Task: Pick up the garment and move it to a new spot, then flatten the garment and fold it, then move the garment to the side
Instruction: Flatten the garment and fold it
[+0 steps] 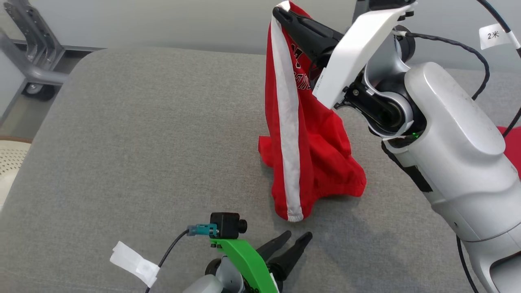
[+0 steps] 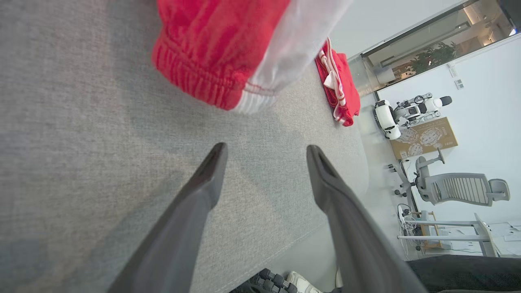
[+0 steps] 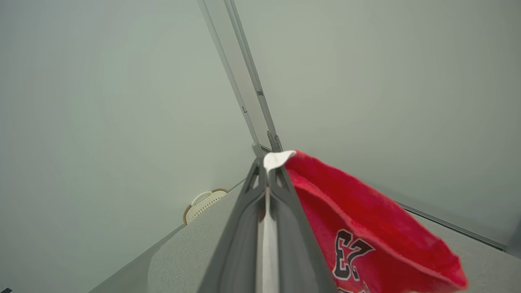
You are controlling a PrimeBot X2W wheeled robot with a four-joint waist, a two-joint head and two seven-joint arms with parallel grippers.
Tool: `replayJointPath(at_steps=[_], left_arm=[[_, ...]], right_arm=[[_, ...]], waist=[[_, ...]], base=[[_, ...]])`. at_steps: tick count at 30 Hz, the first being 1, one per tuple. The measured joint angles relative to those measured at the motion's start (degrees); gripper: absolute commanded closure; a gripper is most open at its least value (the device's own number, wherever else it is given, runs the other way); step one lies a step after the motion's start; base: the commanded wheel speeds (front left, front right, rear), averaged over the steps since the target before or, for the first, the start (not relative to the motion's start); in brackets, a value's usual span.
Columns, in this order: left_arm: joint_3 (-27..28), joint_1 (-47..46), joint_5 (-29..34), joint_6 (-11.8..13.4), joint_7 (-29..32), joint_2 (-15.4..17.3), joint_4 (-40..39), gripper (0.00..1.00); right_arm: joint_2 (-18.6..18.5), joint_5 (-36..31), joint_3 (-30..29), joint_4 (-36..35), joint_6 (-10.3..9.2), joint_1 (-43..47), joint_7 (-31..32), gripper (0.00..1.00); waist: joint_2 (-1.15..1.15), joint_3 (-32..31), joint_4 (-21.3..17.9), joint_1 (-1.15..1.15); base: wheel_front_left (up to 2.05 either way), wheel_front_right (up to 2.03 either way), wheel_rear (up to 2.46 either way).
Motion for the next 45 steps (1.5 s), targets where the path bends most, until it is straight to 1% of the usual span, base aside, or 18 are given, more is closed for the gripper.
replayJointPath(at_steps=[4,6,9,12,18,19,28,32,34,36,39,45], left_arm=[[-0.03,0.16,-2.03,0.00,-1.59,0.04,0.36,0.00],[-0.04,0.53,-2.77,0.01,-2.36,0.04,0.40,0.00],[0.02,1.19,-3.96,0.09,-3.57,0.05,0.44,0.00],[-0.02,1.22,-4.16,0.56,-4.58,0.05,0.74,0.00],[-1.19,1.22,-5.78,0.69,-5.88,0.09,0.98,0.00],[-1.33,1.20,-5.78,0.88,-6.15,0.10,0.89,0.00],[-3.80,1.03,-5.89,1.68,-6.92,0.09,0.87,0.00],[-4.01,0.97,-7.81,2.20,-7.95,0.08,1.38,0.00],[-3.90,0.85,-9.69,2.48,-8.31,0.08,1.97,0.00],[-3.78,0.43,-10.31,2.63,-8.99,0.09,2.44,0.00],[-4.07,-1.58,-10.32,2.94,-9.37,0.07,3.47,0.00],[-6.47,-3.63,-10.28,3.18,-9.68,0.02,5.20,0.00]], right_arm=[[-0.20,0.51,0.04,0.87,-0.03,0.36,0.54,1.00],[-0.24,0.49,0.16,1.68,-0.59,1.13,0.71,1.00],[-0.38,0.14,0.47,3.50,-0.64,2.27,0.79,1.00],[-1.25,-1.64,0.74,6.05,-1.45,3.48,0.35,1.00],[-6.14,-4.52,-1.34,11.68,-2.15,6.12,-1.63,1.00],[-6.57,-4.82,-1.66,12.38,-2.46,6.37,-1.82,1.00],[-8.25,-6.81,-3.92,17.40,-3.00,9.45,-4.57,1.00],[-8.02,-7.25,-5.45,18.01,-3.05,9.34,-6.13,1.00],[-7.12,-7.36,-5.81,17.93,-3.05,8.92,-6.73,1.00],[-5.87,-7.37,-5.89,17.85,-3.05,8.32,-7.22,1.00],[-4.70,-7.50,-5.82,17.51,-3.05,6.98,-7.91,1.00],[-4.76,-8.39,-6.43,17.59,-3.05,5.46,-9.17,1.00]], waist=[[0.00,-1.42,2.06,0.00],[0.00,-2.06,3.08,0.00],[0.00,-2.82,4.38,0.00],[0.00,-3.32,5.16,0.00],[0.00,-3.43,5.30,0.00],[0.00,-3.31,5.21,0.00],[0.00,-0.80,4.04,0.00],[0.00,0.95,3.48,0.00],[0.00,1.88,3.16,0.00],[0.00,2.79,2.79,0.00],[0.00,4.03,2.16,0.00],[0.00,5.99,1.12,0.00]], base=[[0.00,0.00,0.00],[0.00,0.00,0.00],[0.00,0.00,0.00],[0.00,0.00,0.00],[0.00,0.00,0.00],[0.00,0.00,0.00],[0.00,0.00,0.00],[0.00,0.00,0.00],[0.00,0.00,0.00],[0.00,0.00,0.00],[0.00,0.00,0.00],[0.00,0.00,0.00]])
